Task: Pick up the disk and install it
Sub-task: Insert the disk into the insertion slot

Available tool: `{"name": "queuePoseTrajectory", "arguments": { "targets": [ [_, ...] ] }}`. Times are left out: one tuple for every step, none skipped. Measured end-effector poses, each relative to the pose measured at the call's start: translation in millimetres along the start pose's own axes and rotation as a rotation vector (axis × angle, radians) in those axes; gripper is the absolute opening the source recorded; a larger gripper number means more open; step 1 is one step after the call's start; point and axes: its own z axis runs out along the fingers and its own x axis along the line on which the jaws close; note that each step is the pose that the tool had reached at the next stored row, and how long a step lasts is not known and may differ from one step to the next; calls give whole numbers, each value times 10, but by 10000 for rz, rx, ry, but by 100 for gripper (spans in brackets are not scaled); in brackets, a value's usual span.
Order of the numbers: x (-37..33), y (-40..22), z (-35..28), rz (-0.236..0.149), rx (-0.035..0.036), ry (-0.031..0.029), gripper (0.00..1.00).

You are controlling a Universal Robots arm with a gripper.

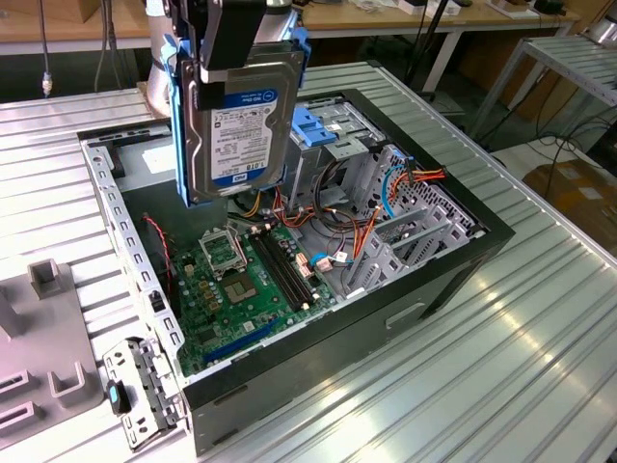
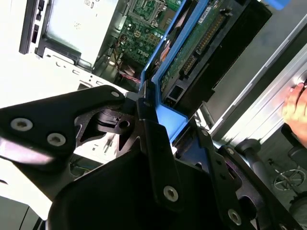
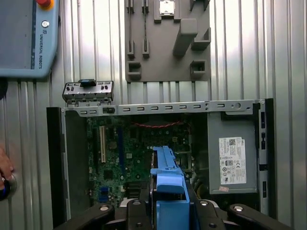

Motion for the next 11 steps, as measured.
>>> {"name": "queuePoseTrajectory", "arguments": {
  "targets": [
    [2,-5,0,0,0,0,37],
    [3,-8,0,0,0,1,37],
    [9,-12,0,0,-1,1,37],
    [16,-14,0,1,-1,1,37],
    [25,-16,1,0,0,1,37],
    [35,-17,1,0,-1,2,37],
    [45,-18,1,0,-1,1,37],
    [56,-19,2,0,0,1,37],
    [66,-19,3,0,0,0,37],
    [76,-20,2,0,0,1,37],
    [90,-21,3,0,0,1,37]
  ]
}}
